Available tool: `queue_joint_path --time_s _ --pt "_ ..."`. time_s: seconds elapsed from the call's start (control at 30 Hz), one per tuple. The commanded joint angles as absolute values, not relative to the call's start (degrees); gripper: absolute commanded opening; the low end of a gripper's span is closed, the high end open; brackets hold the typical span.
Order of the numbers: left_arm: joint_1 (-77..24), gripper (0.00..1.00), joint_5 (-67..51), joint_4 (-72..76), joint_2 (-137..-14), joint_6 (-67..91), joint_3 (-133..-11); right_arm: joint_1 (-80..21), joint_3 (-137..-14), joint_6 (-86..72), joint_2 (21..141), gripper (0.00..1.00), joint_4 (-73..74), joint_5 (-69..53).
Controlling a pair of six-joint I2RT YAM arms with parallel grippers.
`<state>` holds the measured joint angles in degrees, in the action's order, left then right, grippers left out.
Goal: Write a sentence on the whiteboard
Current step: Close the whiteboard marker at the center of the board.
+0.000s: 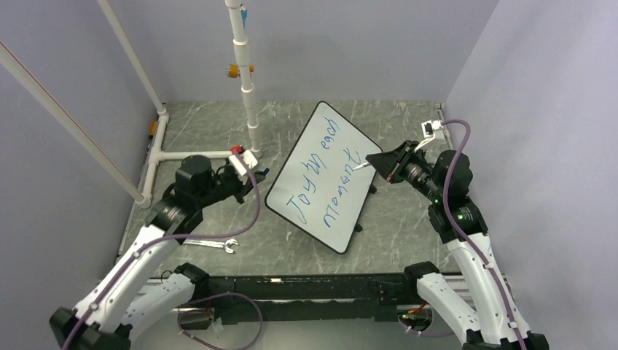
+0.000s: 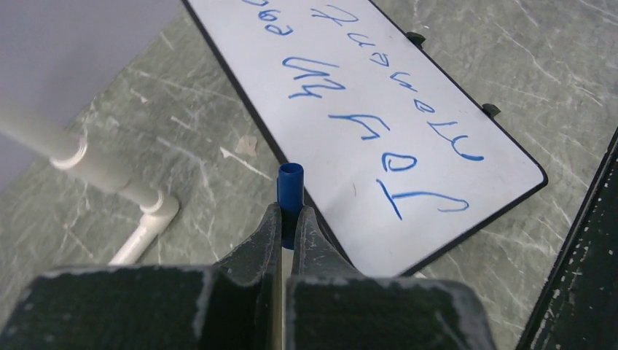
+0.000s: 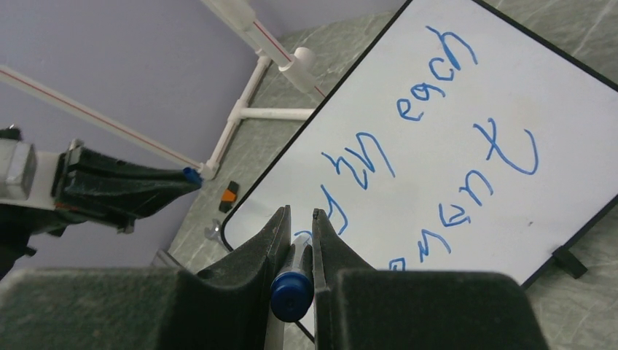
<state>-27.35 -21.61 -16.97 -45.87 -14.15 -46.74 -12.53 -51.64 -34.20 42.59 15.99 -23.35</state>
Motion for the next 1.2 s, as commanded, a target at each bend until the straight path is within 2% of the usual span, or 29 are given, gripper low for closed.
queue_joint_path --time_s 0.0,0.27,0.53,0.83,1.17 --pt "-27.64 0.00 -30.28 -10.11 -52.09 -18.32 -51.83 -12.67 -53.87 -35.42 42.80 0.00 11.15 -26.78" --pt "-30.44 0.00 -37.72 -7.67 -60.28 -23.37 -56.87 -12.75 -54.10 -36.81 43.92 0.00 7.37 -29.52" --pt "-35.47 0.00 -37.91 -9.76 -65.05 -25.84 -60.61 -15.37 -54.04 -39.37 46.98 0.00 2.23 -28.41" --pt "-35.49 0.00 -37.57 -2.87 -63.14 -23.26 -55.62 -28.67 -57.41 -34.36 52.00 0.00 2.22 -18.45" --pt "-35.57 0.00 -36.78 -1.63 -60.10 -22.96 -52.56 -33.36 -58.18 -34.53 55.65 0.00 -1.53 -15.59"
